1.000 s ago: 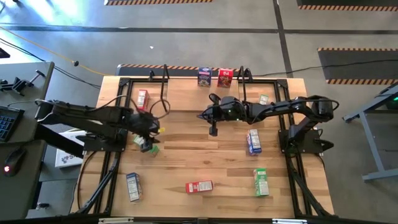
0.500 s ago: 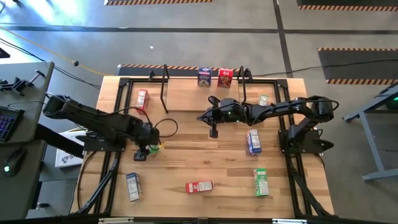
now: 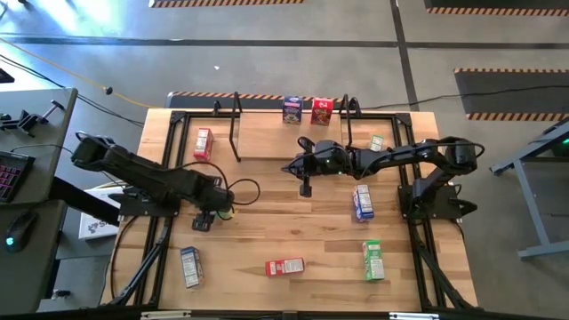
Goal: Stack cereal on shelf
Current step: Put the left green cereal box on the shelf
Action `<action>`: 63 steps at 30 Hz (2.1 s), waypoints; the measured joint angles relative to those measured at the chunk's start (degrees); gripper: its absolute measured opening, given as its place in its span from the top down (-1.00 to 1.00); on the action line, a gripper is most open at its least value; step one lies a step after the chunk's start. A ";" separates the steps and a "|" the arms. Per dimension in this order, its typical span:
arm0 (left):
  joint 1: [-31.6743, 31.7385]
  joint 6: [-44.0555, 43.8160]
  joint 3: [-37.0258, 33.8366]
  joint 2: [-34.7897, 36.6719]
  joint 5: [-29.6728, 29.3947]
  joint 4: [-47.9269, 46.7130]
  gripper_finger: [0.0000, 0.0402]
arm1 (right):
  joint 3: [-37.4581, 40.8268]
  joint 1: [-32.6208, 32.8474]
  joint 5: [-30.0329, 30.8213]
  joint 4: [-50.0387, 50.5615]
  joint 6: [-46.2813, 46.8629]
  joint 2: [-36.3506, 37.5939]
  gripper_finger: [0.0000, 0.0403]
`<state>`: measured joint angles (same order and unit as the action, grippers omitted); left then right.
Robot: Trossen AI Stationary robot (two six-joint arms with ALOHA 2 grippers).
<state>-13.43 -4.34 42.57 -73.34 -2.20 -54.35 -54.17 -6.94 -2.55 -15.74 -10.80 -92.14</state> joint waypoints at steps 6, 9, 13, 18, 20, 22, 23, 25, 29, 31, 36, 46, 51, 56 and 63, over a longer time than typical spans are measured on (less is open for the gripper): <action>0.00 -2.96 0.09 0.75 -0.34 2.89 -0.04 | 0.00 -0.02 -0.92 0.77 0.68 0.00 1.00; 0.00 -4.57 0.09 3.49 -1.75 5.99 0.09 | 0.00 -0.02 -1.44 1.31 0.89 0.00 1.00; 0.12 -6.83 0.09 8.11 -5.20 11.06 0.15 | 0.00 -0.02 -1.97 1.32 1.91 0.00 1.00; 0.81 -9.09 -3.91 14.42 -9.48 25.58 0.15 | 6.48 0.35 -2.68 -15.28 3.91 0.00 1.00; 1.10 -8.97 -6.75 16.34 -11.74 33.96 0.15 | 11.14 0.37 -2.84 -26.26 6.95 0.00 1.00; 1.57 -7.48 -9.83 18.15 -13.75 41.75 0.15 | 14.68 0.29 -1.81 -33.32 10.95 0.00 1.00; 1.91 -6.60 -11.20 18.52 -14.42 46.40 0.15 | 15.86 0.19 -1.80 -35.32 12.60 0.00 0.98; 2.82 -4.60 -13.79 19.17 -14.81 54.35 0.15 | 16.61 0.09 -4.08 -36.49 14.65 0.00 0.91; 5.20 -1.55 -16.22 18.84 -13.49 64.17 0.15 | 14.39 0.62 -9.00 -33.37 17.51 0.00 0.59; 5.87 -0.53 -16.17 18.19 -13.36 66.68 0.15 | 12.67 0.88 -9.41 -31.11 16.98 0.00 0.35; 6.59 2.06 -16.17 18.26 -11.62 70.78 0.15 | 8.10 1.48 -9.20 -26.38 13.75 0.00 -0.21; 7.23 4.04 -16.17 18.24 -10.36 75.46 0.15 | 3.10 1.80 -10.38 -24.03 12.07 0.00 -0.45; 7.32 5.04 -16.20 18.25 -10.10 77.62 0.15 | 2.43 1.81 -11.55 -25.01 13.34 0.00 -0.45; 8.21 4.85 -16.20 18.22 -9.72 79.51 0.15 | 2.38 1.90 -12.56 -26.30 14.76 0.00 -0.45; 9.79 3.76 -16.20 18.22 -8.73 81.88 0.15 | 2.34 2.04 -13.65 -28.53 15.05 0.00 -0.45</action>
<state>-3.65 -0.58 26.37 -55.11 -10.93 27.53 -51.83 -4.90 -16.20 -44.27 4.25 -92.14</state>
